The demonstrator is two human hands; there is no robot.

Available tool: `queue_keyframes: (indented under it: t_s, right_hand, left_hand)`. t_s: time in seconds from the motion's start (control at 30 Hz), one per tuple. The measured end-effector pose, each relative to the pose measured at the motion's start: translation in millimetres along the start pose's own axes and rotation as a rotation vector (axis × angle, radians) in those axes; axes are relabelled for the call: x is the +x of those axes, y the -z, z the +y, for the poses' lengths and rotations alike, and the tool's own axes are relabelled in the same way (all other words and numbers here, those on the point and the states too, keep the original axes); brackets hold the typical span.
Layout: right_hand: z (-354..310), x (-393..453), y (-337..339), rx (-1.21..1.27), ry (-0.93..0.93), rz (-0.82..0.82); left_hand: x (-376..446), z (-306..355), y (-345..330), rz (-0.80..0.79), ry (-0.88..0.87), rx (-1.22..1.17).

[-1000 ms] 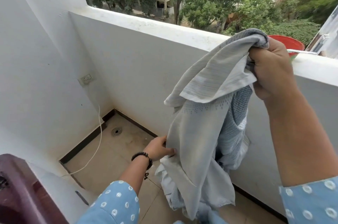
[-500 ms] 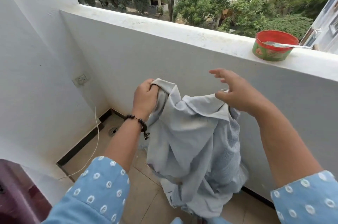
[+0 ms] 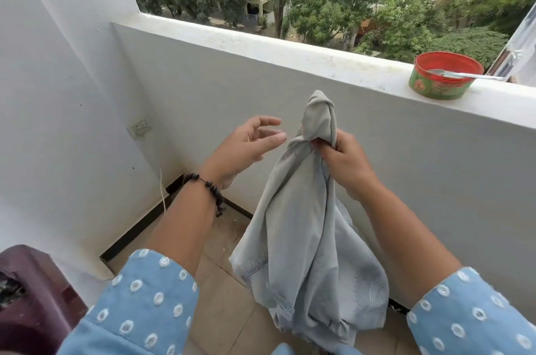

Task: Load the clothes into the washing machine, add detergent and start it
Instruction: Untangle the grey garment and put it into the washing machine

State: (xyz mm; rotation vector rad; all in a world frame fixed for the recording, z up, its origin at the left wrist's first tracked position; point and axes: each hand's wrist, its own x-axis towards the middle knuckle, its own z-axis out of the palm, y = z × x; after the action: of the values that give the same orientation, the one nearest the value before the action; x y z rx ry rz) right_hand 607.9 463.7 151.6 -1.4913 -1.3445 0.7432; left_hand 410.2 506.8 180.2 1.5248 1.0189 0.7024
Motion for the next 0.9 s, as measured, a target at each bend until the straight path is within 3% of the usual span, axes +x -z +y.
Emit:
queue_keyframes:
  t_s: [0.1, 0.2, 0.3, 0.37, 0.47, 0.57, 0.67, 0.73, 0.8, 0.9]
  right_hand:
    - [-14, 2, 7, 0.115, -0.016, 0.075]
    - [-28, 6, 19, 0.259, -0.02, 0.135]
    - [-41, 7, 30, 0.401, 0.009, 0.194]
    - [-48, 7, 36, 0.484, 0.01, 0.234]
    - [-53, 7, 38, 0.553, 0.002, 0.291]
    - [-52, 3, 41, 0.567, 0.028, 0.268]
    - [-41, -3, 44, 0.377, 0.094, 0.209]
    - [-26, -8, 43, 0.169, 0.103, 0.146]
    - [-12, -13, 39, -0.013, 0.06, -0.046]
    - [2, -17, 41, -0.422, -0.076, -0.571]
  left_hand:
    - [-15, -58, 13, 0.123, 0.277, 0.018]
    - [-35, -116, 14, 0.136, 0.597, 0.088]
    - [-56, -152, 8, -0.021, 0.843, 0.042]
    - [-62, -164, 2, -0.14, 0.889, -0.121]
    - [-52, -161, -6, -0.092, 0.783, -0.427]
    - [-26, -137, -10, 0.18, 0.577, -0.646]
    - [7, -99, 2, 0.405, 0.396, -0.743]
    - [24, -65, 12, 0.41, 0.267, -0.744]
    - [34, -29, 16, 0.314, 0.174, -0.653]
    - [38, 19, 13, 0.076, 0.081, -0.471]
